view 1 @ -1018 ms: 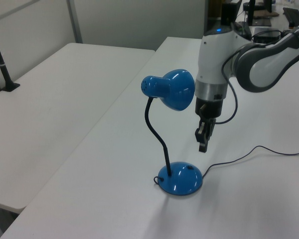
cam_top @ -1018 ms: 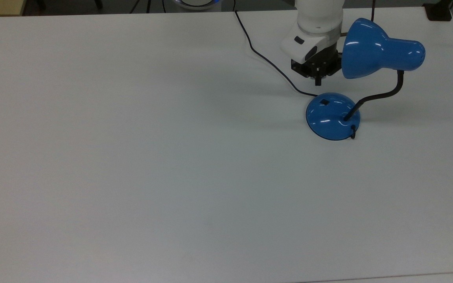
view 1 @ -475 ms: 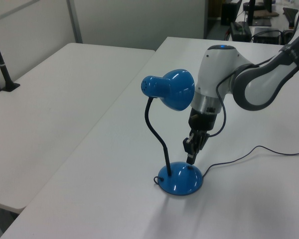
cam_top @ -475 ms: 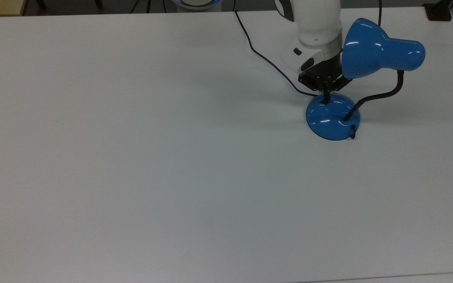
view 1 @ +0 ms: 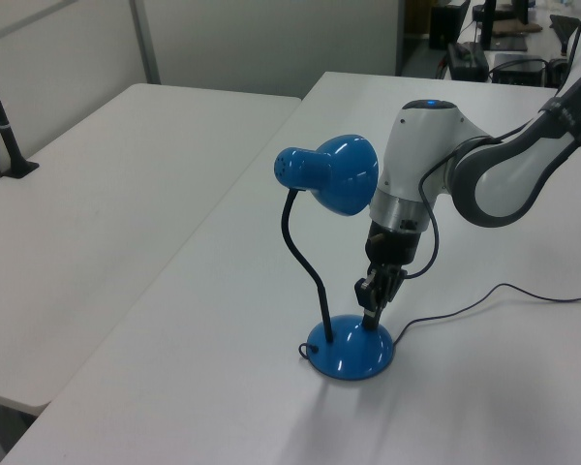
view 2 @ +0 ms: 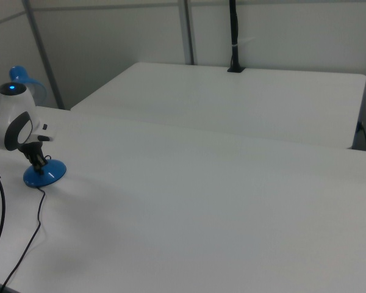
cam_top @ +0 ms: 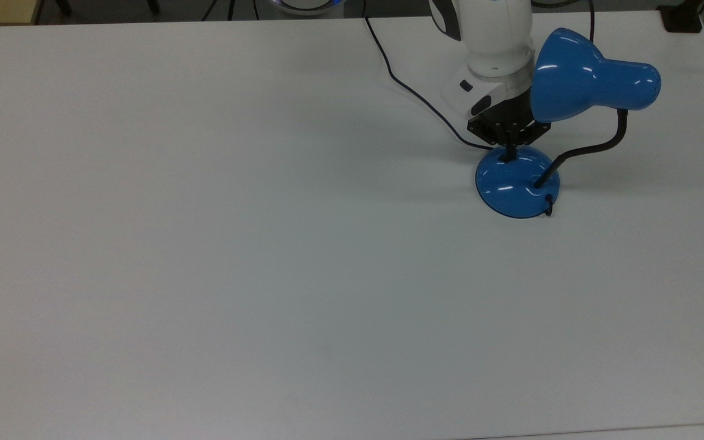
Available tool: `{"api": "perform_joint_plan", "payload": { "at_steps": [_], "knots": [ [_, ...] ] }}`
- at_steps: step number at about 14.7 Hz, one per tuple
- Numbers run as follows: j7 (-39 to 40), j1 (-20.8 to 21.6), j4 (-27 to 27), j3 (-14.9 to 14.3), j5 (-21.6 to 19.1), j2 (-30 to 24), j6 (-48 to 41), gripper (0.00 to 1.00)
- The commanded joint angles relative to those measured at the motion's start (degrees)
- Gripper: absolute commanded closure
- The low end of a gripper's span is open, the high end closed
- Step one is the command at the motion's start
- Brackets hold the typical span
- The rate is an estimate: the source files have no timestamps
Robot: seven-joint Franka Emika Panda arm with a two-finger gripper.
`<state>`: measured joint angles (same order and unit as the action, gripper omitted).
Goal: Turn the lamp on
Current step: 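Lower the gripper and press the switch on the lamp base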
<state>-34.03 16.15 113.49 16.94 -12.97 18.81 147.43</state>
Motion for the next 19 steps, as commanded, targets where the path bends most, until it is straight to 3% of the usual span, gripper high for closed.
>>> {"api": "perform_joint_plan", "payload": {
  "at_steps": [1,19],
  "knots": [
    [-0.7,0.6,0.6,-0.1,-0.9,0.0,1.6,1.00],
    [-0.7,0.9,0.5,-0.1,-0.3,2.4,3.8,1.00]
  ]
}}
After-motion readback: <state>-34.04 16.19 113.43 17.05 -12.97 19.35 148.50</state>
